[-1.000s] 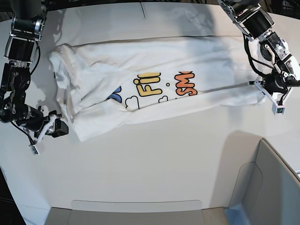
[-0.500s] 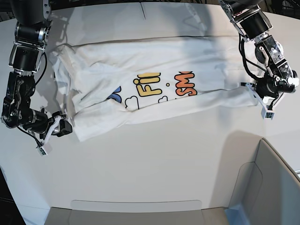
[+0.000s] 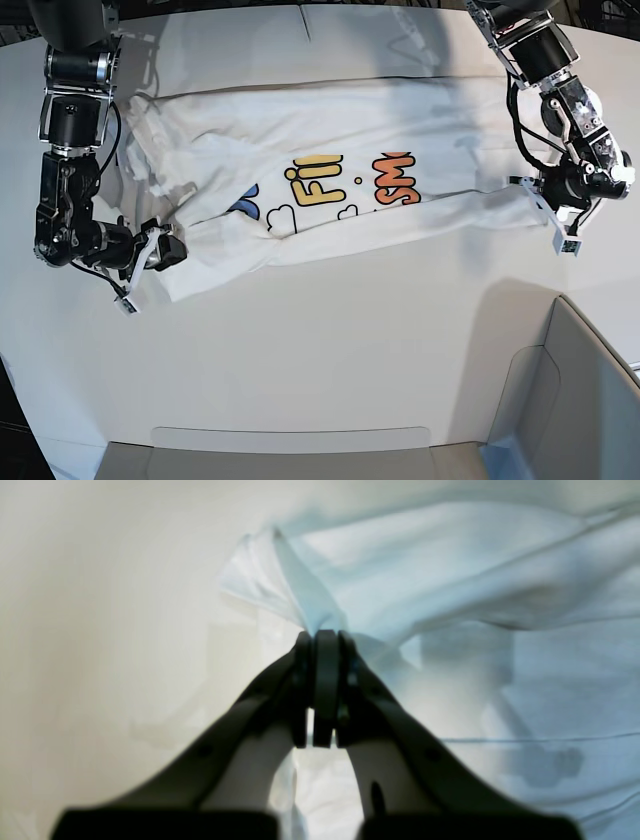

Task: Layout the t-shirt on the table in an organized manner, then fold the t-shirt properly
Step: 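Adjust the folded hem with the right gripper along the shirt edge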

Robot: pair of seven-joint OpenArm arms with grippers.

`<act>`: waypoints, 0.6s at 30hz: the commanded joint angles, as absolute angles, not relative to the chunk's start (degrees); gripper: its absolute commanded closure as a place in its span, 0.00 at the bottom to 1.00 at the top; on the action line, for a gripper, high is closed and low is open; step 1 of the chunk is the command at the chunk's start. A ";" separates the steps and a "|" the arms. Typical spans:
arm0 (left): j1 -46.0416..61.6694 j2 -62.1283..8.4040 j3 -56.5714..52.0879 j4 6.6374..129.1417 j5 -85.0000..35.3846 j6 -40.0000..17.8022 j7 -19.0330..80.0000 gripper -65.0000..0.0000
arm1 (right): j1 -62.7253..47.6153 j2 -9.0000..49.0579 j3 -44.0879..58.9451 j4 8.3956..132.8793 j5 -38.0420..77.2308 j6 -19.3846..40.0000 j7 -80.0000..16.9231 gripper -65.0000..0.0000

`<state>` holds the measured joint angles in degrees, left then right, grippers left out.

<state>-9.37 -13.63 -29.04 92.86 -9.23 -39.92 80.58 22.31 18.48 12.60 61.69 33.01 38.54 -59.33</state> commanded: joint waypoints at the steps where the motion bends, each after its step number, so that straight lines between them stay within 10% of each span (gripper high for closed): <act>1: -10.42 -14.46 -29.23 93.76 -9.54 -40.00 80.00 1.00 | 23.43 19.12 12.79 62.73 34.42 39.43 -57.36 0.71; 18: -10.33 -14.46 -28.97 93.76 -9.54 -40.00 80.00 1.00 | 21.85 20.97 23.96 66.86 34.77 38.02 -58.95 0.71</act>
<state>-9.34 -13.65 -28.97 92.86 -9.04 -39.92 80.64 20.10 20.75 24.14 65.65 32.73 37.36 -60.38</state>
